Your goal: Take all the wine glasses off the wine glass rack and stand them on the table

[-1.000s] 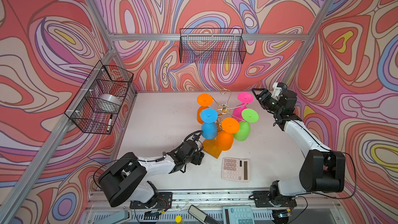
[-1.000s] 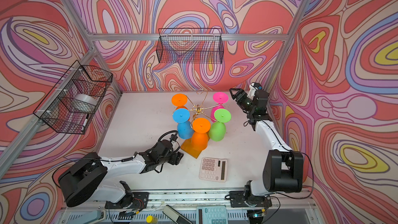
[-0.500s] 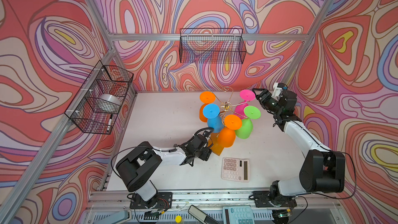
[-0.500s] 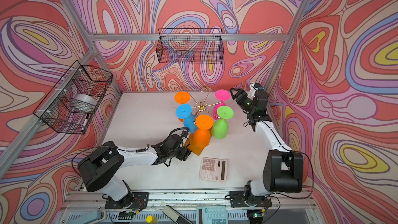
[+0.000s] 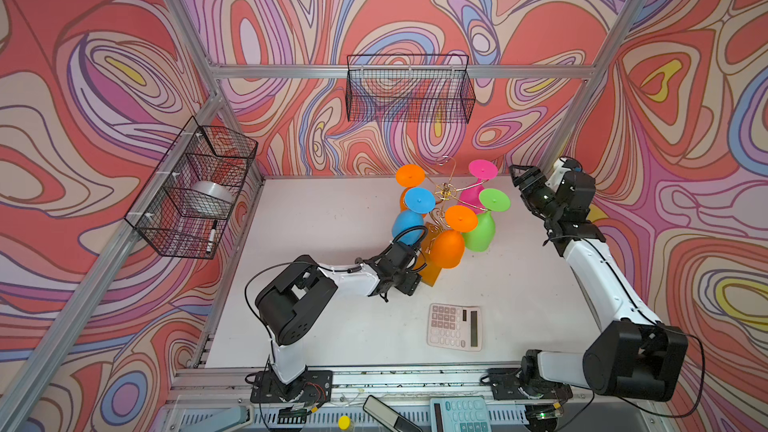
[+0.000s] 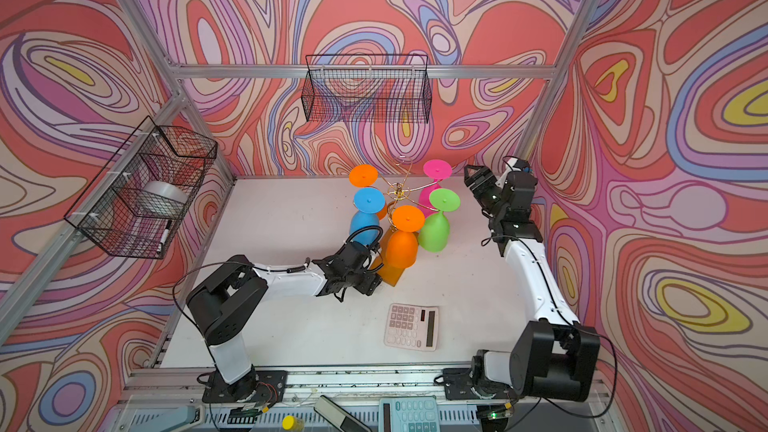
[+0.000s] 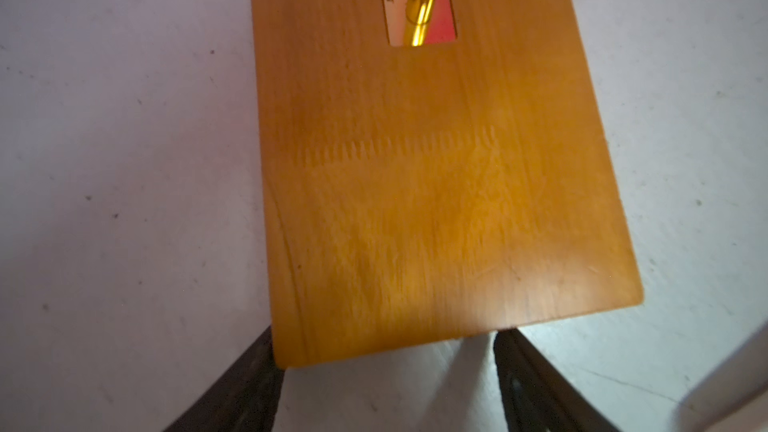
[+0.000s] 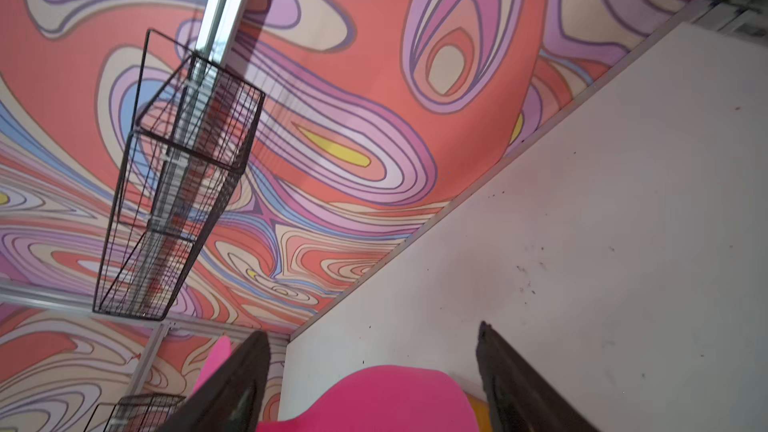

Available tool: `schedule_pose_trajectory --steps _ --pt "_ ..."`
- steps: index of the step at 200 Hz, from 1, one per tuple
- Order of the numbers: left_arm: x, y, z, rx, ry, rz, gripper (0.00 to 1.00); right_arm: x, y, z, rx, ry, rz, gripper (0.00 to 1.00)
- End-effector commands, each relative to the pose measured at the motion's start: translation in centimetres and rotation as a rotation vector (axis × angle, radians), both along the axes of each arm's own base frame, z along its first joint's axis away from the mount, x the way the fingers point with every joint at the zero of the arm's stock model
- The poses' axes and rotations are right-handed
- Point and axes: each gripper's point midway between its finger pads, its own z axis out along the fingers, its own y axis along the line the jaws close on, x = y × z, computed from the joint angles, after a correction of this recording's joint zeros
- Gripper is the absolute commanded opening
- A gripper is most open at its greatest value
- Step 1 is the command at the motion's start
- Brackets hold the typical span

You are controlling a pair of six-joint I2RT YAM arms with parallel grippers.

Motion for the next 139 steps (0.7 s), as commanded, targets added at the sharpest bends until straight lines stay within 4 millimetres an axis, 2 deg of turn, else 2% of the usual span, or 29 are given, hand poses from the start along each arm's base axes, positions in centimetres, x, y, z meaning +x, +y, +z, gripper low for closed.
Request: schedule_pose_trajectory --steps 1,46,139 --pt "1.6 -1.2 0.6 -0.014 -0.015 -0.018 0.78 -1.1 -2.6 1.8 0.025 -0.023 -0.123 0.82" --pt "3.7 -4.3 1.3 -0.068 -0.027 -0.061 0.78 -1.3 -4.4 4.1 0.042 -0.087 -0.196 0.81" --pt "6.8 -10.3 2.2 -0.187 -0.034 -0.155 0.78 -1.9 -5.8 7.2 0.008 -0.165 -0.271 0.81"
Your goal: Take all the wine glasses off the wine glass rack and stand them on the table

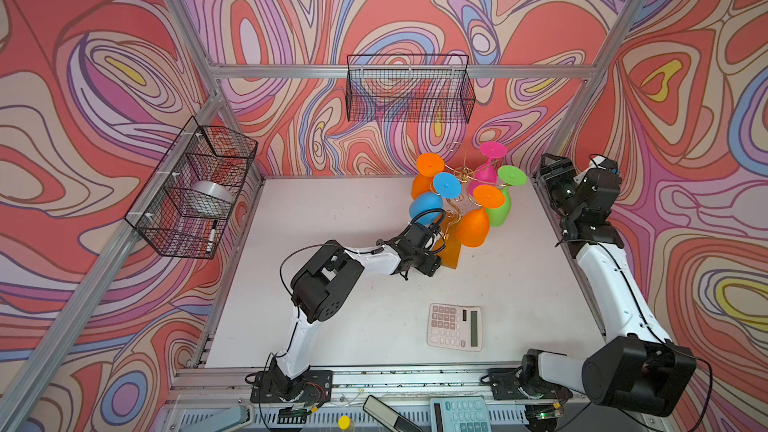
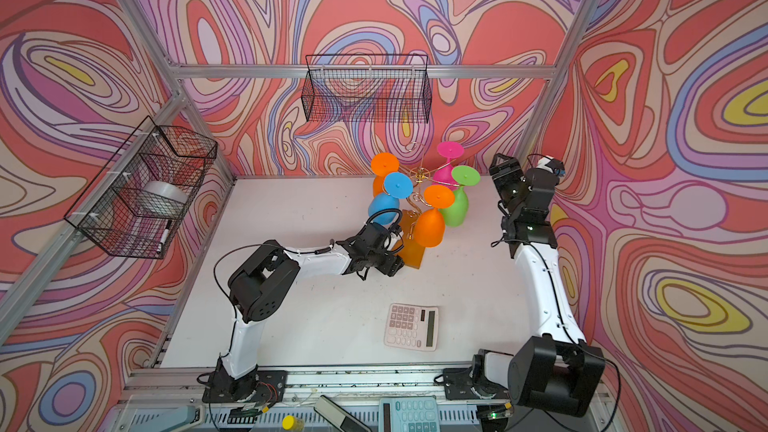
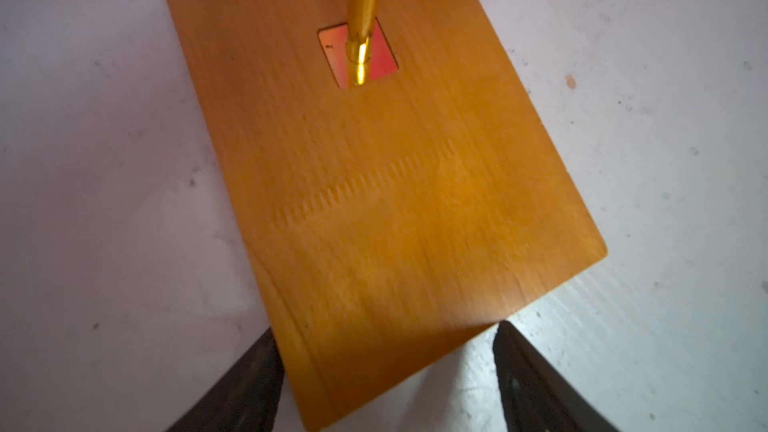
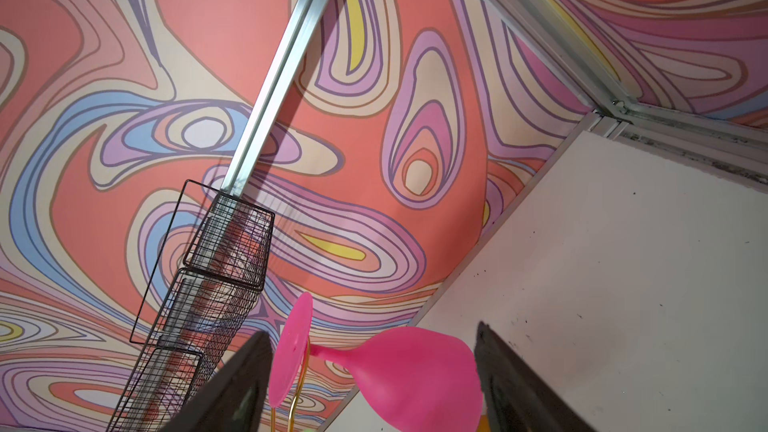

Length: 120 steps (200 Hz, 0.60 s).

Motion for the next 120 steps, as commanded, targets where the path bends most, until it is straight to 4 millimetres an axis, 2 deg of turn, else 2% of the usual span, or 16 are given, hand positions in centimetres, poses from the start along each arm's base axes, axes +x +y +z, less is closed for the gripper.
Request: schedule_pose_trajectory --steps 1,66,120 --pt "1.4 -2.4 1.5 -0.069 -0.034 -0.055 0.78 -0.9 -0.8 2.7 -0.029 -0.061 -0.046 0.8" --pt "4.1 -5.9 2.4 -0.15 -0.059 -0.065 0.77 -1.4 -0.8 2.2 -0.023 -0.031 -0.048 0.8" --pt "5.3 -7.6 2.2 -0.196 -0.05 -0.063 0.77 -2.7 -0.6 2.2 -0.031 -0.015 -0.054 0.79"
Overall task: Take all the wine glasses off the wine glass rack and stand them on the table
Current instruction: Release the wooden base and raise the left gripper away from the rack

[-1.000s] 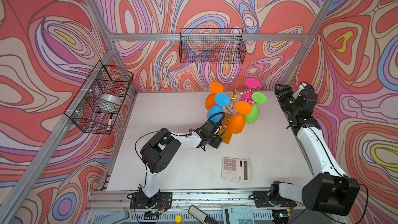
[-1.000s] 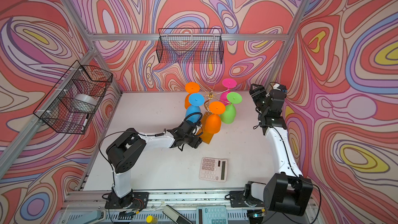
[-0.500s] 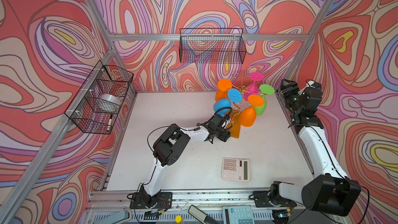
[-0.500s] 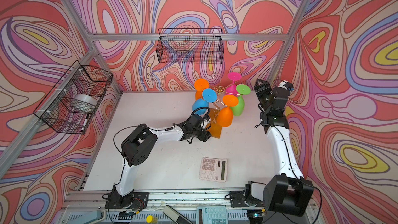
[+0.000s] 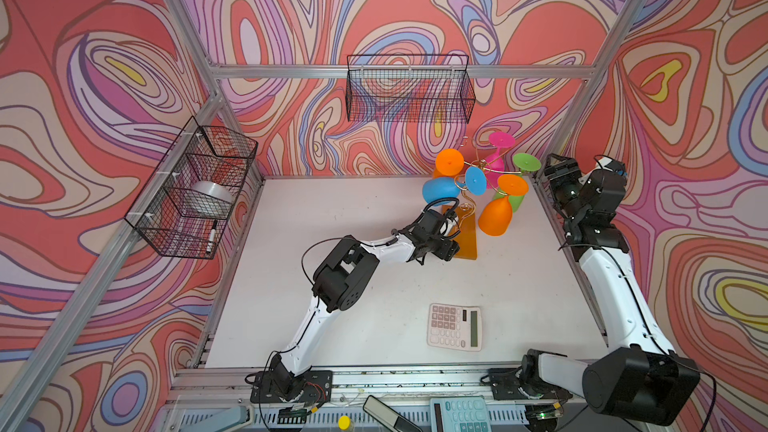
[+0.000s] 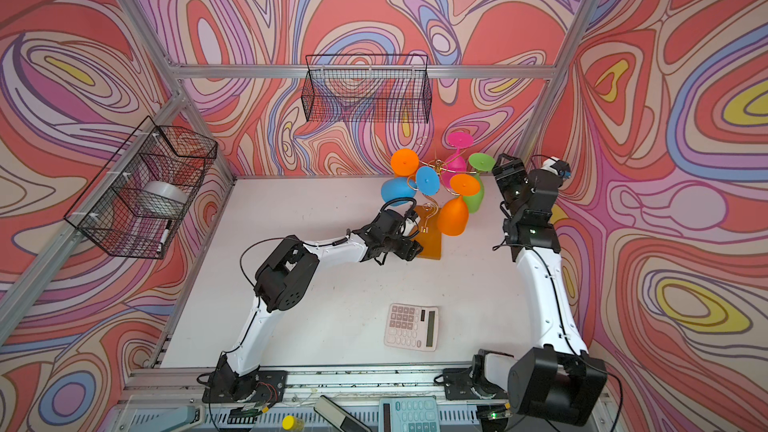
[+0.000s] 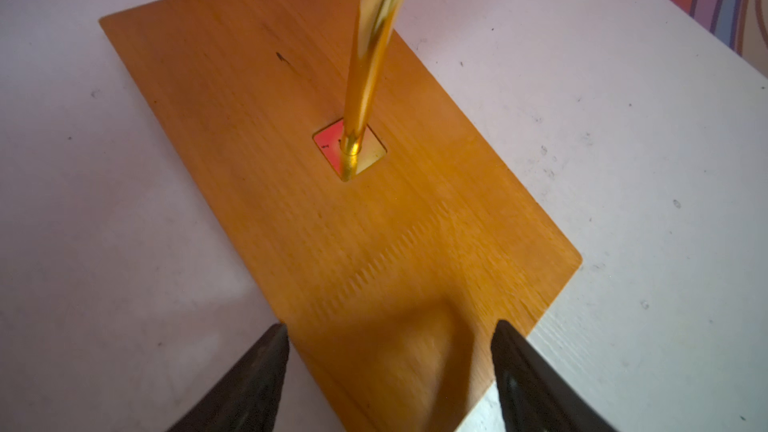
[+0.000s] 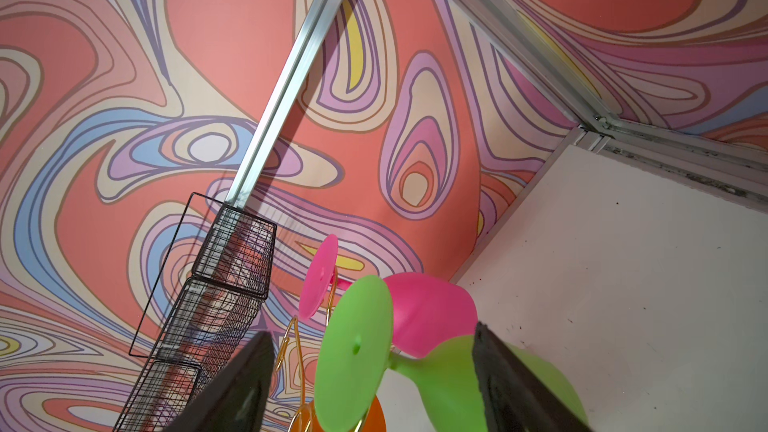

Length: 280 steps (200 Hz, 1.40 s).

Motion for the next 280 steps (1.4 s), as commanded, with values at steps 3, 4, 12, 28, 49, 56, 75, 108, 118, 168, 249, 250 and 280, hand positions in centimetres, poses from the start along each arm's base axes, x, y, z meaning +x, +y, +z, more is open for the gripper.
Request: schedule_pose_trajectory --steps 3,4,12,28,49,56,75,108,118,168,249,250,280 --pt "0.8 -1.4 0.5 -0.066 -0.003 -0.017 0.77 -1.2 -0.2 1.2 -0.024 -0.009 -0.015 0.79" --pt "0.8 -1.4 0.4 -0.067 0.0 -0.017 0.77 -1.2 -0.2 1.2 -0.024 -0.01 -0.014 0.79" --pt "0.8 -1.6 0.5 -0.078 0.004 -0.017 0.77 -1.3 -0.2 1.1 -0.023 -0.005 -0.015 0.79" --pt "0.8 -2.1 0.4 -0.097 0.013 -0.016 0.77 -1.5 0.1 1.2 -0.022 -0.006 -0.002 0.79" --pt "0.7 -2.6 0.8 -0.109 0.009 -0.022 0.77 -1.7 0.4 0.8 -0.021 0.011 0.013 0.78" --pt "0.6 -2.6 1.0 -0.114 0.008 -0.024 0.77 -1.9 0.4 0.8 -0.025 0.014 0.014 0.78" --pt "0.0 -2.3 1.9 -0.128 -0.004 -0.025 0.77 -2.4 1.0 1.3 -0.045 0.009 0.039 0.79" --pt "-1.2 -0.1 3.5 -0.131 -0.042 -0.004 0.77 -3.3 1.5 1.3 -0.063 0.04 0.059 0.78" --pt "-1.7 0.7 3.7 -0.13 -0.046 0.006 0.77 -3.6 1.5 1.3 -0.064 0.049 0.061 0.78" --pt "-4.2 3.2 3.7 -0.138 -0.027 0.027 0.77 -4.8 2.2 1.5 -0.068 0.069 0.085 0.78" --pt "-6.1 4.8 2.8 -0.136 -0.003 0.019 0.77 -5.9 2.5 1.6 -0.07 0.066 0.092 0.78" --pt "-6.2 4.8 2.9 -0.137 -0.004 0.019 0.77 -5.9 2.5 1.6 -0.07 0.065 0.093 0.78" --pt "-6.6 6.0 3.2 -0.117 -0.029 0.034 0.77 -6.0 3.6 1.4 -0.059 0.07 0.15 0.76"
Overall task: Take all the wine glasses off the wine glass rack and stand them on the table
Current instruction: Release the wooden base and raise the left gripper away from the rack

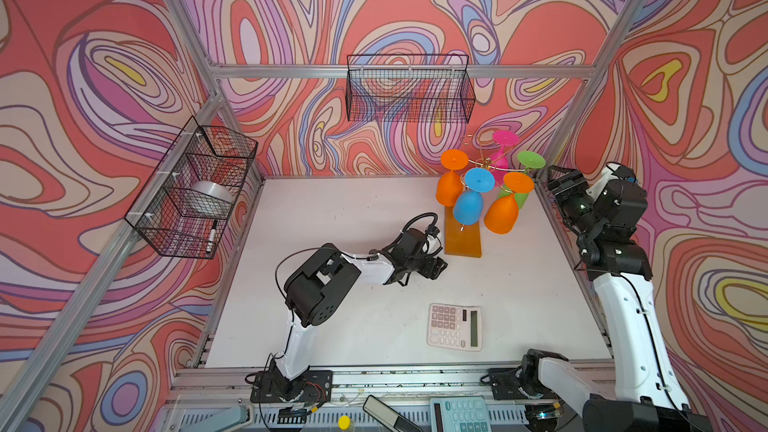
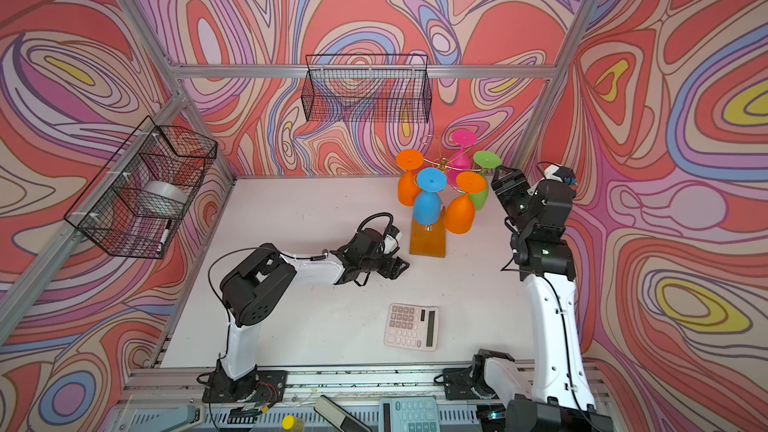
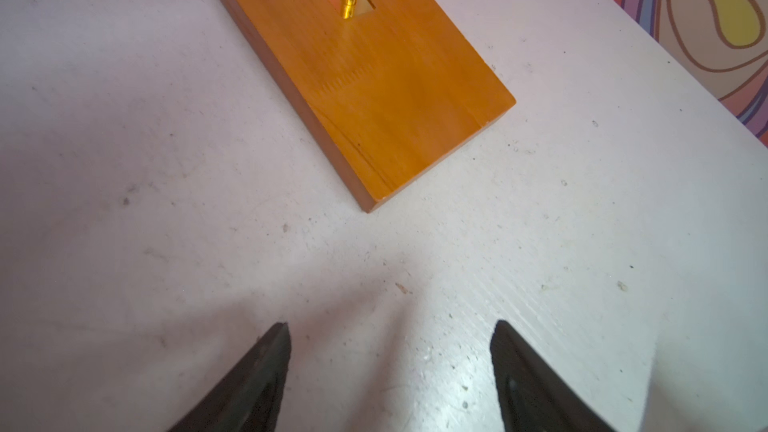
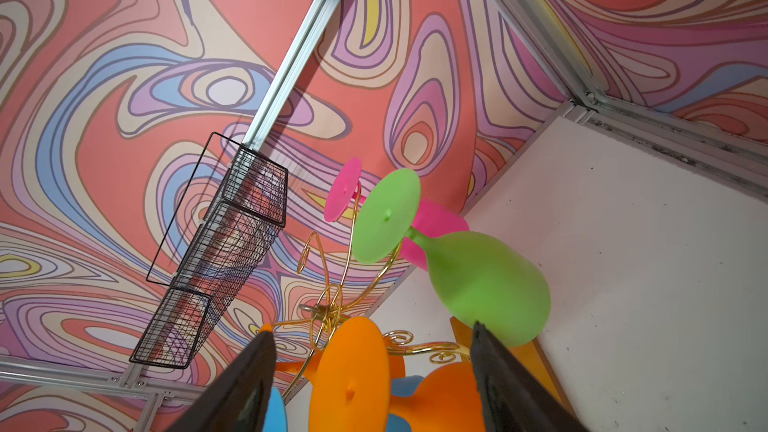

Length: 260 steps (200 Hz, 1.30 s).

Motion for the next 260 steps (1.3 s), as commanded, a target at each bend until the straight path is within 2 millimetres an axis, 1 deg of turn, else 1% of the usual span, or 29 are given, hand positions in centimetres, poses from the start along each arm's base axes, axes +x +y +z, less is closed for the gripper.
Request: schedule_pose_trajectory --steps 1,34,51,67,92,116,143,157,184,214,240,260 --pt "0.2 0.3 3.0 -0.037 -0.076 0.01 0.77 -0.6 0.9 0.3 -0.001 0.001 0.05 0.76" --pt "-0.4 1.7 3.4 -0.013 -0.091 0.031 0.77 -1.6 2.2 -0.3 0.015 0.029 0.115 0.75" --pt "-0.8 2.4 4.1 -0.003 -0.103 0.037 0.77 -2.4 3.0 0.1 0.016 0.03 0.154 0.74" --pt "-1.1 3.3 4.7 0.017 -0.114 0.044 0.77 -2.8 3.9 0.3 0.03 0.033 0.204 0.73" --pt "-1.4 4.5 6.4 0.041 -0.152 0.052 0.78 -3.1 5.3 0.2 0.071 0.049 0.281 0.69" --pt "-1.7 5.8 8.0 0.062 -0.175 0.059 0.78 -3.5 5.4 0.4 0.07 0.054 0.286 0.66" --pt "-1.5 7.3 10.8 0.044 -0.193 0.071 0.79 -3.1 6.0 0.0 0.118 0.059 0.318 0.62" --pt "-1.0 8.2 12.4 0.029 -0.209 0.085 0.79 -2.7 6.1 -0.3 0.145 0.067 0.329 0.6" --pt "-0.1 9.6 15.7 -0.022 -0.234 0.099 0.79 -2.5 5.9 -1.0 0.177 0.075 0.31 0.58" --pt "0.5 10.6 18.8 -0.054 -0.256 0.099 0.79 -2.3 5.6 -1.3 0.229 0.074 0.287 0.56" --pt "0.4 11.4 21.3 -0.065 -0.271 0.093 0.79 -1.9 5.4 -1.7 0.283 0.078 0.274 0.55" --pt "0.1 11.8 22.8 -0.027 -0.296 0.061 0.8 -1.6 5.4 -1.8 0.321 0.067 0.271 0.54"
